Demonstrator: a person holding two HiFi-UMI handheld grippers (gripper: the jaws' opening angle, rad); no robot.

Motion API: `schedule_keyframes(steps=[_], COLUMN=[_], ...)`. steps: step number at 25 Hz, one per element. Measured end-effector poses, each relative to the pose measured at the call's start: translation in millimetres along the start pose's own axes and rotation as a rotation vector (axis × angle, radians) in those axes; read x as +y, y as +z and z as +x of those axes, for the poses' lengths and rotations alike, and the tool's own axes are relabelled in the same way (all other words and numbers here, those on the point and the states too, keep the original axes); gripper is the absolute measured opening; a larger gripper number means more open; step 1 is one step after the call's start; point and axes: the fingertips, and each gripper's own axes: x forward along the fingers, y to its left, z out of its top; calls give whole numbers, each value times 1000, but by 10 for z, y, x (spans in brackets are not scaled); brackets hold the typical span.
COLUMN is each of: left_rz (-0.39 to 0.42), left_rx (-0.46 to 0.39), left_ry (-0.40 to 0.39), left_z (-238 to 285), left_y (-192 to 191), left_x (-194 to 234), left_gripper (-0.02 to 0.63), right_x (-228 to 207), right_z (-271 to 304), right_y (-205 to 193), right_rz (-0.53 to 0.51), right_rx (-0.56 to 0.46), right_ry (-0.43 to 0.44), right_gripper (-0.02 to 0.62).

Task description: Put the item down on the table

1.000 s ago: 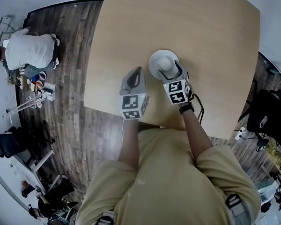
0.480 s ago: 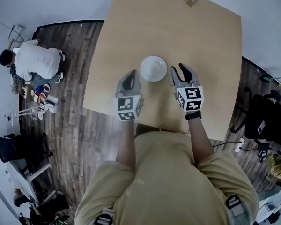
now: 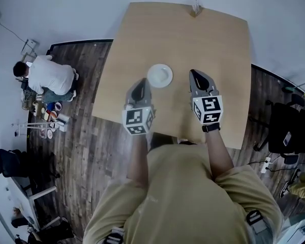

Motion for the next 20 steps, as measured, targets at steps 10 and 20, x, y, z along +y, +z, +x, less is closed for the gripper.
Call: schedule_keyframes(steps=[10, 20], left_rz=[35, 28], left_rx=[-31, -7], left_ry=[1, -26], left_z=[-438, -439], left_y=[43, -23], left_x=[-448, -508], left_gripper=[3, 3], right_x=[101, 71], right_z=[-498, -578], right_y=[22, -60], right_rz=[-20, -3], right_rx=[-45, -29], right_ry=[11, -14], right_gripper=[6, 8])
